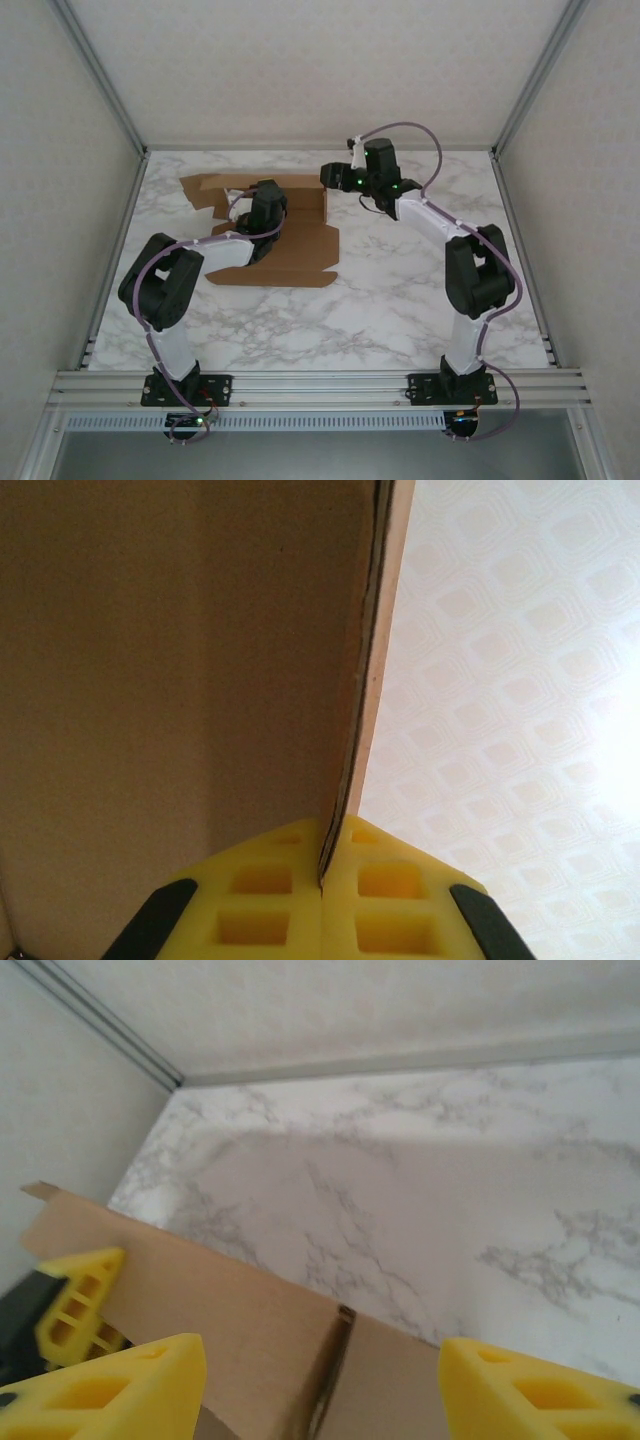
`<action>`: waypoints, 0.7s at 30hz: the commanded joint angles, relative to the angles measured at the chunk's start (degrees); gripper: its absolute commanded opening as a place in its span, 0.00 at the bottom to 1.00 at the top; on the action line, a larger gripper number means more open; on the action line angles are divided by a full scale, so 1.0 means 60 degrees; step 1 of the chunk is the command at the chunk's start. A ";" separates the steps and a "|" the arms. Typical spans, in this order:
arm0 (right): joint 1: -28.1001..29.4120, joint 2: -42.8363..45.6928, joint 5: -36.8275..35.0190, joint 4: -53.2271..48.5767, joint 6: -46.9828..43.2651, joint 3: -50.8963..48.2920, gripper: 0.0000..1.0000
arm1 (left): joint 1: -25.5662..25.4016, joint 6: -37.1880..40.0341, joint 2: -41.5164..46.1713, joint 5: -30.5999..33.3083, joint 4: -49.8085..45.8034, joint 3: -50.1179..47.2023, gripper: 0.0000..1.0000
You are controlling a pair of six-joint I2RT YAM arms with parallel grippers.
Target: Fold the paper box
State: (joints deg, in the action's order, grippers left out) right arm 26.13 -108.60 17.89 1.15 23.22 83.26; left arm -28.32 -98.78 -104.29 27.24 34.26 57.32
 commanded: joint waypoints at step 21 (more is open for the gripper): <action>0.0151 0.1442 -0.1790 0.2699 -0.0268 -0.3140 0.55 | 0.0002 -0.0100 -0.0574 -0.0322 -0.2148 -0.0303 0.00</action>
State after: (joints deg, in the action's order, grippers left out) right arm 27.09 -102.89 11.51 8.58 22.74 69.76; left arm -28.32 -98.83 -104.71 26.98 34.74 57.39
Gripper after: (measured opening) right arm 0.533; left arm 0.050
